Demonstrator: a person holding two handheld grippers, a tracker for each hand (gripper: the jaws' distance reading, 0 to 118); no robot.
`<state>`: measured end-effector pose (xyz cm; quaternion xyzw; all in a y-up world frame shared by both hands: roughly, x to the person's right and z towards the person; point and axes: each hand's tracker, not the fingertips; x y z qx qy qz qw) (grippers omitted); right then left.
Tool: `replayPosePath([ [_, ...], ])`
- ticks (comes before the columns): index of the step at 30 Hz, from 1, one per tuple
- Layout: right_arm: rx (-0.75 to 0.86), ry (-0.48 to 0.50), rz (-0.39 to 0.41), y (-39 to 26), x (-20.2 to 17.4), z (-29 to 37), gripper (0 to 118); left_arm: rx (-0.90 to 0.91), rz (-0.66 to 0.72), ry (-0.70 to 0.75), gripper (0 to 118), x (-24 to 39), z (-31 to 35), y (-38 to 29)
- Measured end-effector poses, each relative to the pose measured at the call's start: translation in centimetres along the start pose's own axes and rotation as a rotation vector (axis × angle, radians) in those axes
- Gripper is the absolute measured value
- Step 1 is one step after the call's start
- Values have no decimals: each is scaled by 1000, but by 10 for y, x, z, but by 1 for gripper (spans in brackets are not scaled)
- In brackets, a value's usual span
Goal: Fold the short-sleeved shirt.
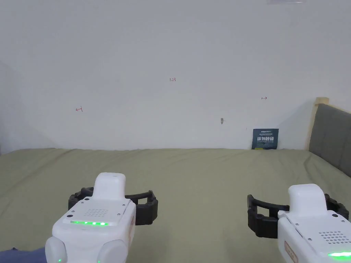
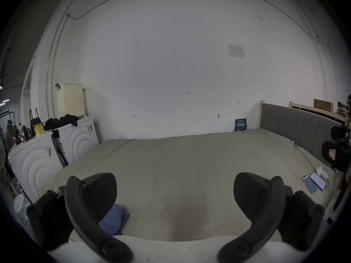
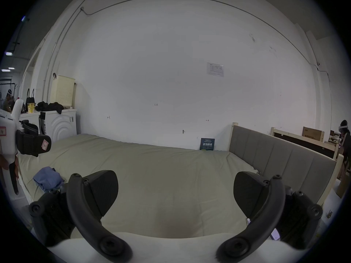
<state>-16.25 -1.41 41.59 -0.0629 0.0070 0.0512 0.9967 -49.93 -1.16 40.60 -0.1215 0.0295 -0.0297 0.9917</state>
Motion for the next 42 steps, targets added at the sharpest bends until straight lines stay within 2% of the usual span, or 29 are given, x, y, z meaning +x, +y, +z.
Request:
replayPosePath([
  [4, -7, -13, 14, 0, -2, 2, 118, -68, 0, 40, 118, 5, 6, 1],
  [7, -7, -2, 0, -3, -2, 2, 118, -74, -66, 113, 118, 11, 2, 0],
  [23, -5, 47, -28, -1, -3, 7, 118, -23, -11, -10, 118, 3, 14, 10],
  [27, -2, 49, -24, 0, -3, 7, 118, -18, 40, -4, 118, 0, 22, 15],
  [34, -2, 69, -46, 2, -2, 8, 118, -44, 7, 12, 118, 4, 29, 20],
  [42, -3, 74, -47, 2, -7, 10, 118, -38, 110, -82, 118, -3, 35, 26],
])
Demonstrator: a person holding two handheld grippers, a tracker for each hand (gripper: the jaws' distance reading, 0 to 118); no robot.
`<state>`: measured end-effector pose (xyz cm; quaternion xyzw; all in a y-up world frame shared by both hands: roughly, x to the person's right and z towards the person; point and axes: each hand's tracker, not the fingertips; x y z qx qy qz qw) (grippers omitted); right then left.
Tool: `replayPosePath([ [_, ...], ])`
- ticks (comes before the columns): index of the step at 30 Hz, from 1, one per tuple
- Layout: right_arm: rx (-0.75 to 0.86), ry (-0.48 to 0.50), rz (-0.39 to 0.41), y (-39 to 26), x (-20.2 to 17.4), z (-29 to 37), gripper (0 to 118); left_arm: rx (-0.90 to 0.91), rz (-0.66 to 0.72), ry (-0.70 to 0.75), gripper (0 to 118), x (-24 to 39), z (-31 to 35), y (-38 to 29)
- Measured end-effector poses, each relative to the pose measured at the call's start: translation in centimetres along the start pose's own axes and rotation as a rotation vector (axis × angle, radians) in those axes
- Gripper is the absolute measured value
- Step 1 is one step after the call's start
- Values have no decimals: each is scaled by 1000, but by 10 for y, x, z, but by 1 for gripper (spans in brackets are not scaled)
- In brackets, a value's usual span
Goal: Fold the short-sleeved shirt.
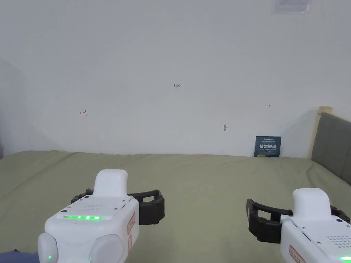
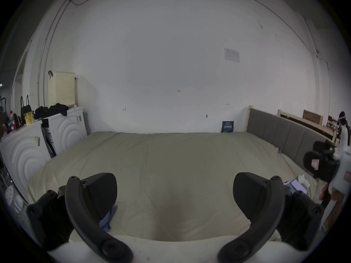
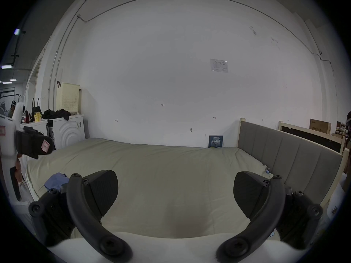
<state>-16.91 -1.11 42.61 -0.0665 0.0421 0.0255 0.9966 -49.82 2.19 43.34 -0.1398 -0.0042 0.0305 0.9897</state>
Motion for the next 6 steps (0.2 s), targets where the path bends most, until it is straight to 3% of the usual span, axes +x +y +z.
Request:
replayPosePath([
  [6, 9, -2, 2, 1, 0, 1, 118, 32, -99, 91, 118, 8, -1, -4],
])
